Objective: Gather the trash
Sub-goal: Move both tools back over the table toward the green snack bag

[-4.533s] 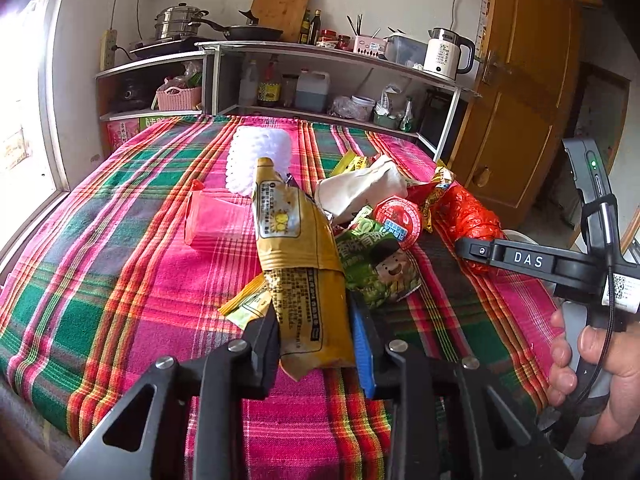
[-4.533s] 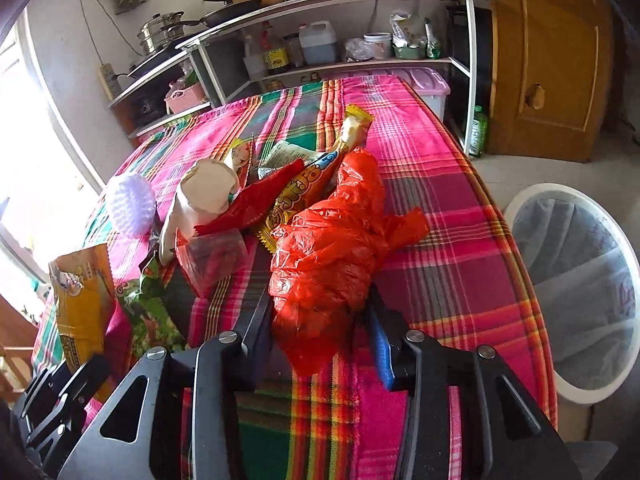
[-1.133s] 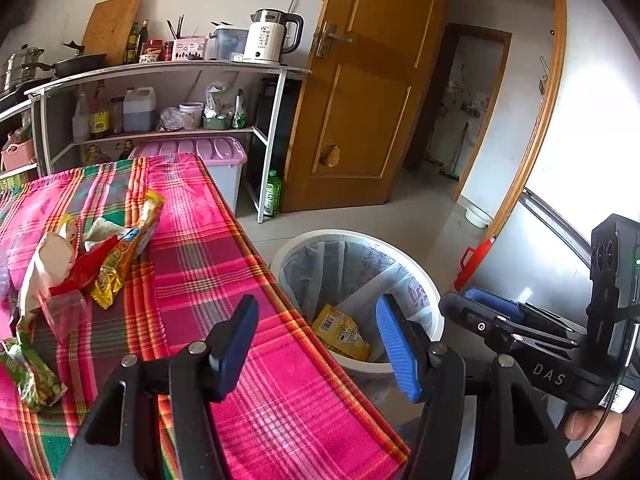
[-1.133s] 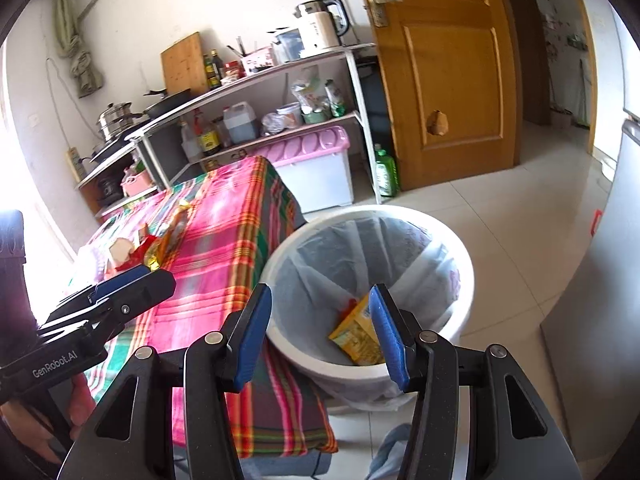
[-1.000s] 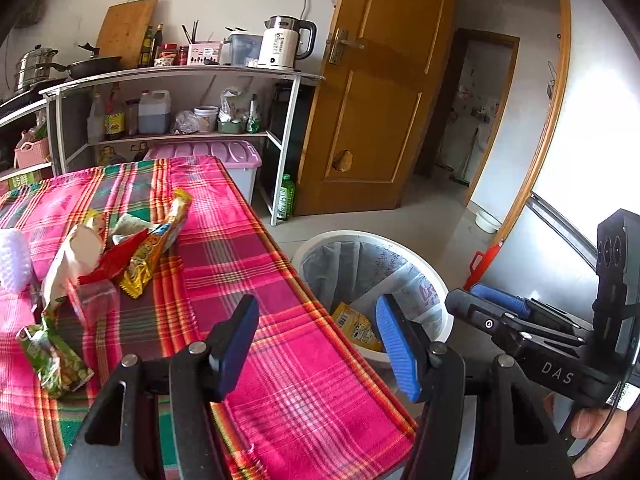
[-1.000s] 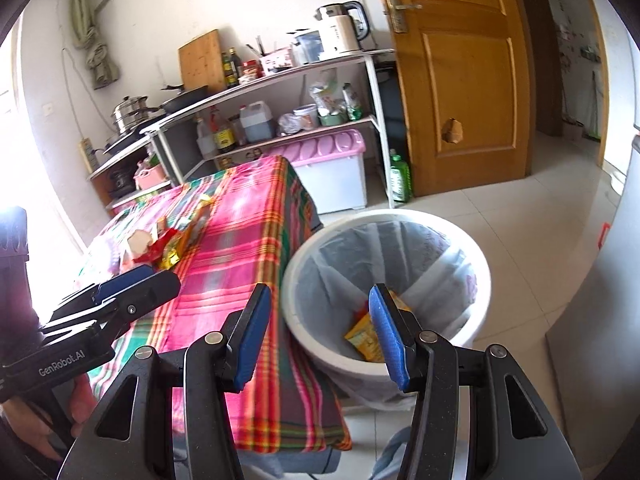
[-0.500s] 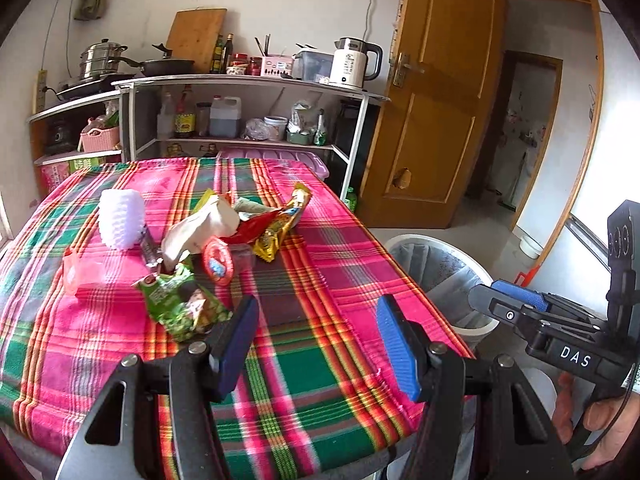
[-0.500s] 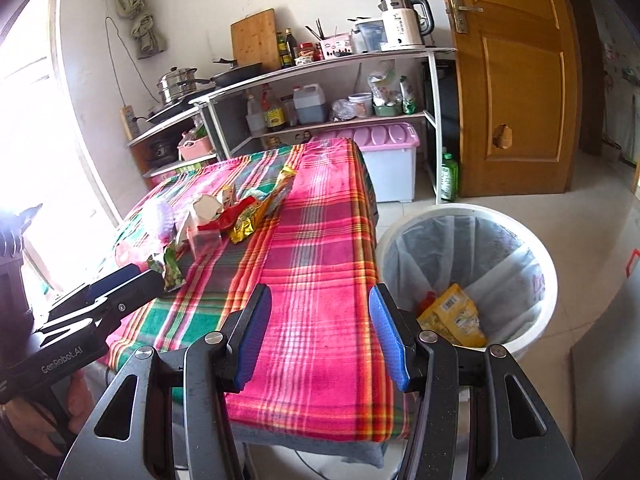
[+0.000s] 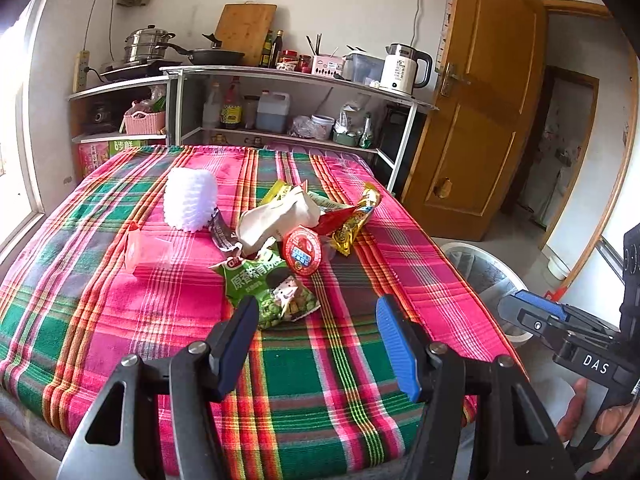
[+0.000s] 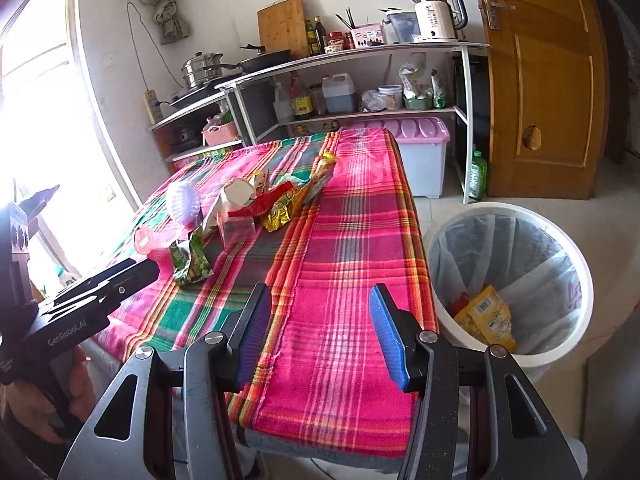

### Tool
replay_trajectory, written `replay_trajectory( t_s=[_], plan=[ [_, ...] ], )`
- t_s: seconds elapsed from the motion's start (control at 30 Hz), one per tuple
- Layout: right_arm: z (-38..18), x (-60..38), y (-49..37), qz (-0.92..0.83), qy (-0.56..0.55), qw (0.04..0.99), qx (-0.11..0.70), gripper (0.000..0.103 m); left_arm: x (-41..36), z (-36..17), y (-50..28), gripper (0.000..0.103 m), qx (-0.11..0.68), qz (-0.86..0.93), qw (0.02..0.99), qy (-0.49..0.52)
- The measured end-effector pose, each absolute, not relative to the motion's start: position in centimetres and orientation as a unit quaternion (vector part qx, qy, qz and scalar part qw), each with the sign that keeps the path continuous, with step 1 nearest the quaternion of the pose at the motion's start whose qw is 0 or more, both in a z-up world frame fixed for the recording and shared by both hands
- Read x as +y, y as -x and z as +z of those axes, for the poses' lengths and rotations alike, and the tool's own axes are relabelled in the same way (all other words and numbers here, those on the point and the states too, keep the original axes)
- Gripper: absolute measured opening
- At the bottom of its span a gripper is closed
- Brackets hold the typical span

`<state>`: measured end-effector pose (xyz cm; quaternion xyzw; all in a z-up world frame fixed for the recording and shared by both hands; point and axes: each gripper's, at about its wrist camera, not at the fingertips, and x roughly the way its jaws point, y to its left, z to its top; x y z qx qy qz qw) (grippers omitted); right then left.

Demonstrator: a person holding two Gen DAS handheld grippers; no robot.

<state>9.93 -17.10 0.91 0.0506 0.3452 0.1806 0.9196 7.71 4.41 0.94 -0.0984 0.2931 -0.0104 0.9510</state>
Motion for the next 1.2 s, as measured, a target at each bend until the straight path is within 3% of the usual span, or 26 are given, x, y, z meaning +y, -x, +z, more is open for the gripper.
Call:
replay_trajectory(
  t_s=[1.0,1.2],
  plan=[
    [-0.8,-13.6,-16.1,0.219,-0.032,0.900,0.376,0.052,7.7,-3.2,-15.5,0.066,0.373,0.055,0.914,0.152],
    [-0.8,-12.2,-17.5,0.239,-0.029,0.894,0.378,0.052,8.0,-3.0,-14.8,0.050,0.363,0.044,0.919,0.149]
  ],
)
